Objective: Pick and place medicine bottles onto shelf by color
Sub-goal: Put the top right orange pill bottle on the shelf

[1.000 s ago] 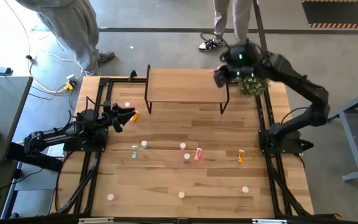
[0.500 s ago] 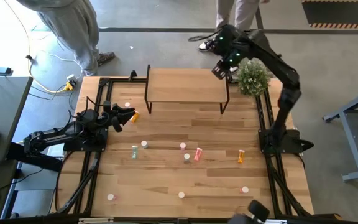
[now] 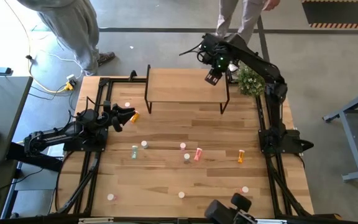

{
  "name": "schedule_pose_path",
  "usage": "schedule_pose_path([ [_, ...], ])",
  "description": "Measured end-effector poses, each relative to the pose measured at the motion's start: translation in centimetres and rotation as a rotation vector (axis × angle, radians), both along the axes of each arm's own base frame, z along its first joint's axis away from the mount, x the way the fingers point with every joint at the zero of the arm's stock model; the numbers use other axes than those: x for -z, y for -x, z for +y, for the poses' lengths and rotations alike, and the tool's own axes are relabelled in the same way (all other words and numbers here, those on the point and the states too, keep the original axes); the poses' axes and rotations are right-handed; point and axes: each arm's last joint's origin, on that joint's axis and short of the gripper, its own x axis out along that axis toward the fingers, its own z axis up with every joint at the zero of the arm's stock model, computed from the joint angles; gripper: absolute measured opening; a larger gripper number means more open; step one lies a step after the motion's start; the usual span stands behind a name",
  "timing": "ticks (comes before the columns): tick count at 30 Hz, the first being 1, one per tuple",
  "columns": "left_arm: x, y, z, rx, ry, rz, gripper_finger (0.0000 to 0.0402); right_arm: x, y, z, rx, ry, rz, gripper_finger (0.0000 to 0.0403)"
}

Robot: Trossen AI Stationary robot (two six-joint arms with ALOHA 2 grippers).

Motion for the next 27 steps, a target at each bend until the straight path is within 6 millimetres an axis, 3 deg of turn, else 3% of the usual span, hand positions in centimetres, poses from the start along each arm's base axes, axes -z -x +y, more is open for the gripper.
schedule_pose_path([
  [17,0.0,0.0,0.0,0.001,-0.001,0.0,0.0181,2.2,-1.2,-1.1,0.01,-0.014,0.04,0.0108],
  [27,0.0,0.0,0.0,0.001,-0.001,0.0,0.0182,2.2,-1.2,-1.2,0.029,0.0,0.047,0.0108],
])
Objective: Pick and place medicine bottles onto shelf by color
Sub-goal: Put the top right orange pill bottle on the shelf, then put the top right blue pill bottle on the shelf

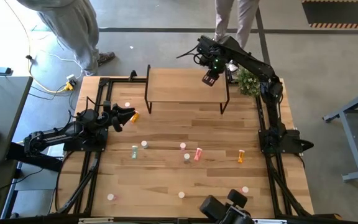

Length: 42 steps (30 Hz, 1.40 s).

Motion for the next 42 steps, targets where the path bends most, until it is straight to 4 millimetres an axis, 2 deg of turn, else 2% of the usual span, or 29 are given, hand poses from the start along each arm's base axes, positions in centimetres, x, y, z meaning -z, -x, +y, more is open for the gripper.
schedule_pose_path([
  [6,0.0,0.0,0.0,0.0,0.0,0.0,0.0182,0.0,0.0,-0.1,-0.001,0.024,0.016,0.0114],
  [14,0.0,0.0,0.0,0.002,0.0,0.0,0.0182,0.0,0.0,-0.1,0.009,0.018,0.008,0.0166],
  [21,0.0,0.0,0.0,0.003,0.0,0.0,0.0182,-0.1,0.1,-0.2,0.037,0.023,0.005,0.0193],
  [33,0.0,0.0,0.0,0.007,0.0,0.001,0.0182,-0.4,0.1,-0.3,0.04,0.046,-0.022,0.0197],
  [42,0.0,0.0,-0.1,0.026,0.005,0.0,0.0181,-2.8,1.1,0.2,0.059,0.165,-0.059,0.0197],
])
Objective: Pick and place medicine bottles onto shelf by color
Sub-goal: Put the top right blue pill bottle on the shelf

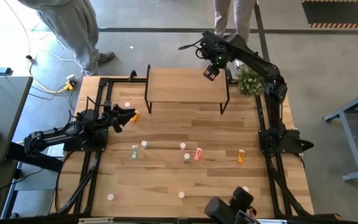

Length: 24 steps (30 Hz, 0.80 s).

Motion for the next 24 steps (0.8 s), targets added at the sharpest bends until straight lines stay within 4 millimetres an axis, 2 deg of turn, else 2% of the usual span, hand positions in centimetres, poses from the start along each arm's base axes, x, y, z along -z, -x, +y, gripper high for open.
schedule_pose_path([
  [12,-0.7,0.1,-0.1,0.039,-0.004,-0.04,0.0181,-5.1,1.9,3.4,0.039,0.058,-0.207,0.0197],
  [18,-3.1,0.6,-0.5,0.095,-0.097,-0.013,0.0181,-7.8,2.8,6.7,0.045,0.057,-0.338,0.0197],
  [24,-5.8,1.2,-1.0,0.167,-0.154,0.099,0.0181,-10.0,3.0,10.2,0.053,0.052,-0.474,0.0197],
])
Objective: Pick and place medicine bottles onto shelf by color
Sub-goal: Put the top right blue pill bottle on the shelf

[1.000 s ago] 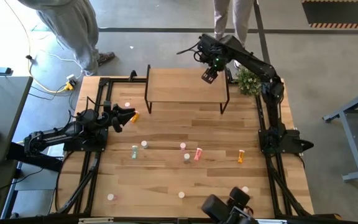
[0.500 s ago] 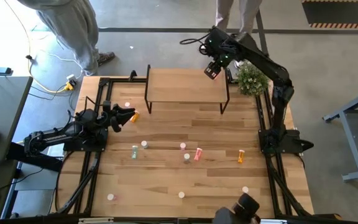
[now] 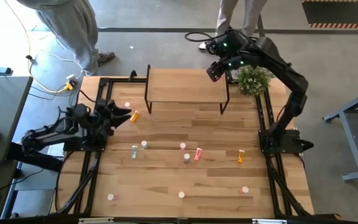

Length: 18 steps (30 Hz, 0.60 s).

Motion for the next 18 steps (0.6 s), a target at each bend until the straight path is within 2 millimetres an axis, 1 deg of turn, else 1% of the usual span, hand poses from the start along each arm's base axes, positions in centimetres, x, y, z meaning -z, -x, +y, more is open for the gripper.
schedule_pose_path([
  [5,-1.7,-0.3,-0.1,0.065,-0.032,0.138,0.0181,-0.8,-0.7,2.4,-0.015,-0.008,-0.075,0.0197],
  [9,-2.3,-1.1,0.1,0.125,-0.043,0.26,0.0181,-0.8,-1.2,3.6,-0.007,0.008,-0.076,0.0197],
  [11,-2.3,-1.7,0.2,0.164,-0.048,0.313,0.0181,-0.8,-1.3,4.0,0.002,0.014,-0.078,0.0197],
  [18,-0.8,-4.0,0.1,0.308,0.0,0.468,0.0181,-0.7,-1.4,4.7,0.005,0.008,-0.069,0.0197],
])
